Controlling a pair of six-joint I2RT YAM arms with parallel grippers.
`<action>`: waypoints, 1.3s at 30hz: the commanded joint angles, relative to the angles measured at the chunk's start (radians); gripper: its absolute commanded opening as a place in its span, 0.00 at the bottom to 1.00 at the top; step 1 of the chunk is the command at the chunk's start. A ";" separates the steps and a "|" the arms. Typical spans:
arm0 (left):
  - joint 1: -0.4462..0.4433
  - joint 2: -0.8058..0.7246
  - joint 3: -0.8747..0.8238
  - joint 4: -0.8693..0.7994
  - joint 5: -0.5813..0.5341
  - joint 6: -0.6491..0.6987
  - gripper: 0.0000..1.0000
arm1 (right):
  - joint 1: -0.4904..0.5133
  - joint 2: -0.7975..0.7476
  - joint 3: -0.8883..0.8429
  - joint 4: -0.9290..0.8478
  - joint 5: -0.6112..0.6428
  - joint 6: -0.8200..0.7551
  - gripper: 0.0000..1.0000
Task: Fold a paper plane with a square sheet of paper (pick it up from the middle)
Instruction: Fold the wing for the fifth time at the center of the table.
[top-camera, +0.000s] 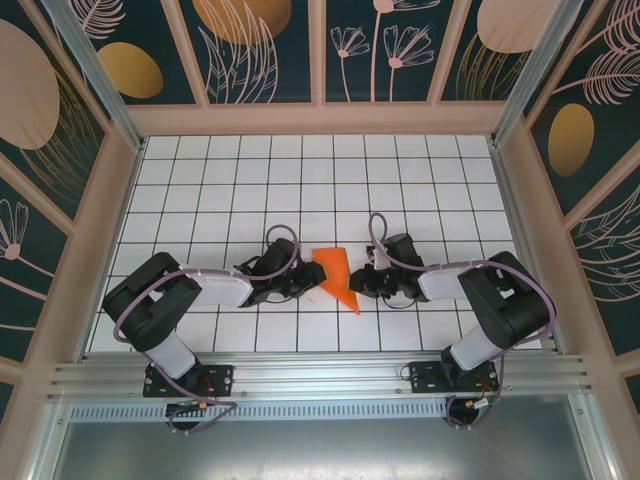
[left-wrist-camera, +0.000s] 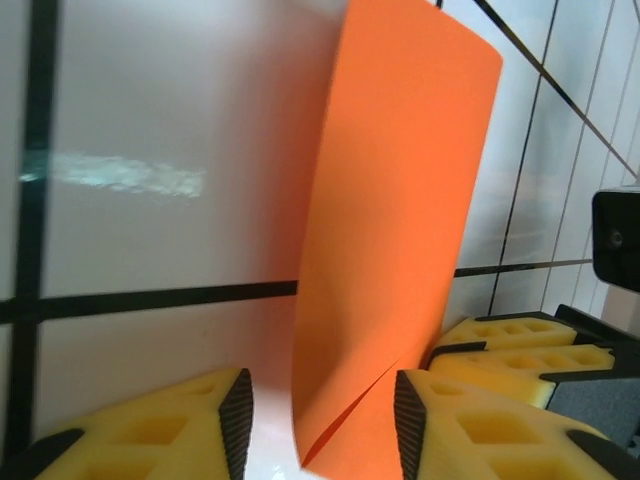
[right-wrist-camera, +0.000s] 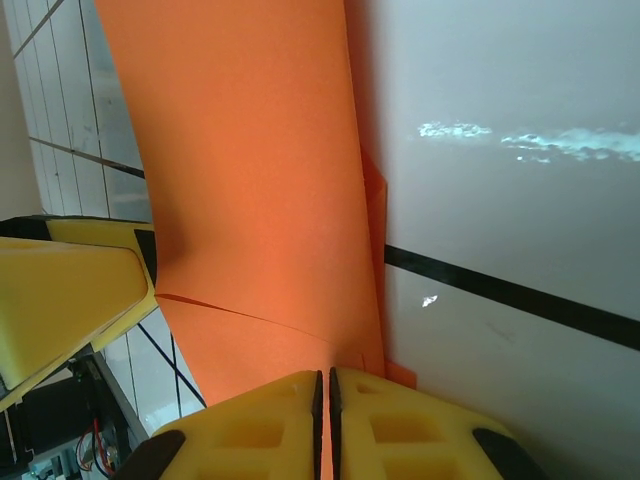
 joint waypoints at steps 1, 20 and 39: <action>-0.014 0.074 0.051 0.079 0.027 -0.002 0.39 | -0.015 0.030 -0.021 -0.072 0.083 -0.028 0.14; -0.001 -0.033 0.075 -0.085 -0.140 0.054 0.00 | 0.032 -0.065 0.081 -0.137 0.173 -0.185 0.26; 0.029 -0.013 0.103 -0.148 -0.109 0.082 0.00 | 0.397 -0.221 0.040 -0.038 0.741 -0.553 0.44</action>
